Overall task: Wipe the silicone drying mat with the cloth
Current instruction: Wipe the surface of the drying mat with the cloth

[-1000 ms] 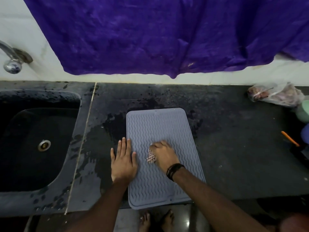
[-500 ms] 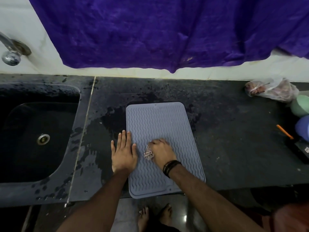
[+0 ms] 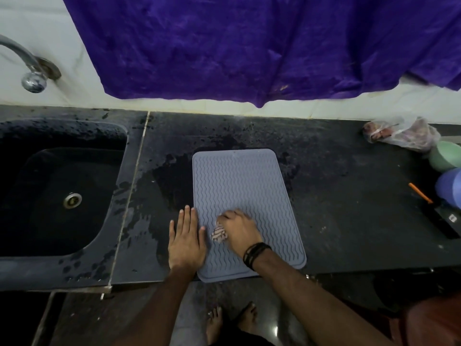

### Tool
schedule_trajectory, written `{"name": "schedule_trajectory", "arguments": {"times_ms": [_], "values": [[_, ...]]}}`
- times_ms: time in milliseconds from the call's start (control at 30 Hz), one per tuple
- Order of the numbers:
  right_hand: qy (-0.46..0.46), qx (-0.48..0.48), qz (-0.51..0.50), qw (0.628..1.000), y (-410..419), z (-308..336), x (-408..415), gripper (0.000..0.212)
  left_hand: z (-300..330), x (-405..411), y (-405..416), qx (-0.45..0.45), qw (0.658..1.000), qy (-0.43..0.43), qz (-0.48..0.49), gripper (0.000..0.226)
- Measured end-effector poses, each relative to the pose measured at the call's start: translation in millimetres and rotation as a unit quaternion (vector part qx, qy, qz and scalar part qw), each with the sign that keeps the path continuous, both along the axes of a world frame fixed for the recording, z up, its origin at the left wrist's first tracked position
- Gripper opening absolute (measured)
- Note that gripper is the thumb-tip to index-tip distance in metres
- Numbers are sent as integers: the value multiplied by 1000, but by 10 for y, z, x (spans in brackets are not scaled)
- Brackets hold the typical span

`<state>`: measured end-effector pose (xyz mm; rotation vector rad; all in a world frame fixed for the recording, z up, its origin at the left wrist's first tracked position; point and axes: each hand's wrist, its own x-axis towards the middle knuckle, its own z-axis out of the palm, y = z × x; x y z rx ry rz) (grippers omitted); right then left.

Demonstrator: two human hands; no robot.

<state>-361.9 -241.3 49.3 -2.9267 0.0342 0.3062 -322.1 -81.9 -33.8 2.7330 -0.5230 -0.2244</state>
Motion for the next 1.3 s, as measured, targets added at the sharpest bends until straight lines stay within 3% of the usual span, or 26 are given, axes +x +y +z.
{"name": "schedule_trajectory", "arguments": {"times_ms": [400,633,700,967,1300], "values": [[47,-5,40,998,134,-203,-551,53,-12,36,-22,-4,1000,15,12,71],[-16,21,-51,998,-106,-89,-340,48,-32,34,-27,3,1000,12,13,74],[3,12,-62,998,-144,-81,-253,50,-45,34,-19,-3,1000,10,13,75],[33,-39,-47,998,-12,-187,-644,52,-72,38,-32,-2,1000,4,10,76],[36,-1,-23,999,-85,-60,-884,40,-99,24,-28,-3,1000,-10,20,74]]}}
